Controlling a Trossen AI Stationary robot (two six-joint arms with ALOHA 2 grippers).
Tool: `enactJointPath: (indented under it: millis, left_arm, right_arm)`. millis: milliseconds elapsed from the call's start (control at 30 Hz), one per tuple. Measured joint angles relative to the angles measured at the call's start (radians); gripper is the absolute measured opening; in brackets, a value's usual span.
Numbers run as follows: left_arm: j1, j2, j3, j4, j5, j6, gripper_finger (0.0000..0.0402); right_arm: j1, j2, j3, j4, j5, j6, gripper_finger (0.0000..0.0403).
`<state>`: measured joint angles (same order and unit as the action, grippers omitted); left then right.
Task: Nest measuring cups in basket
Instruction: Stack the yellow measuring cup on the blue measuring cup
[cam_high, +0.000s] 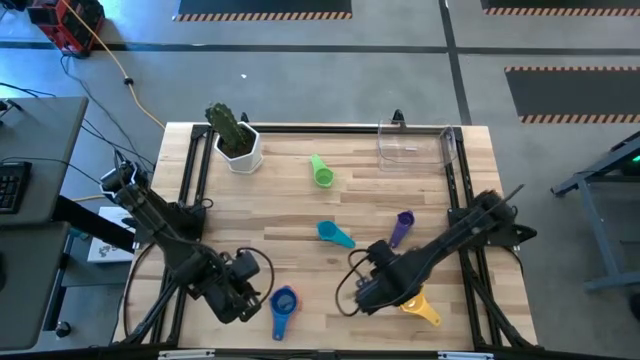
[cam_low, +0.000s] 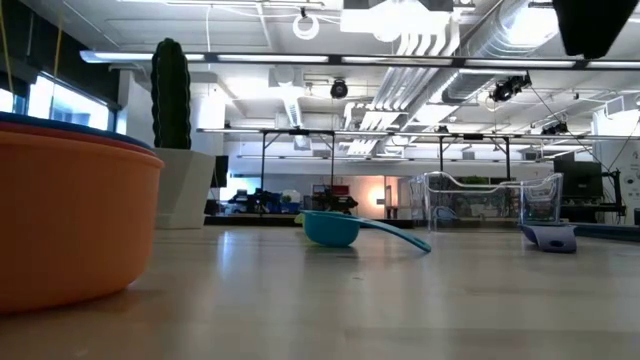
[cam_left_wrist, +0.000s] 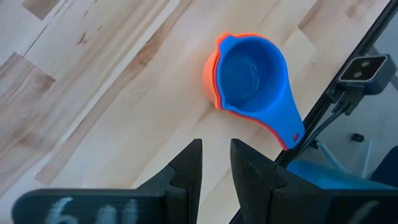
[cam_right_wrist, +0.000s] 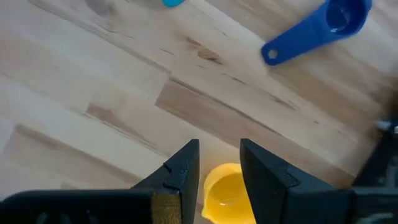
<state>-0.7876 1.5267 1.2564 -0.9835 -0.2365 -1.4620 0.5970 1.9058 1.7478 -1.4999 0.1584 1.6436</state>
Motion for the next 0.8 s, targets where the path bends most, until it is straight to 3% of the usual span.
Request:
enactJointPath:
  millis: [400, 800]
  left_arm:
    - [0.076, -0.002, 0.000, -0.002, 0.010, 0.026, 0.0074]
    - [0.159, -0.002, 0.000, 0.001, 0.032, 0.070, 0.0074]
  right_arm:
    - [0.090, -0.245, -0.334, 0.217, -0.036, 0.176, 0.0108]
    - [0.205, -0.252, -0.406, 0.333, -0.131, 0.224, 0.0108]
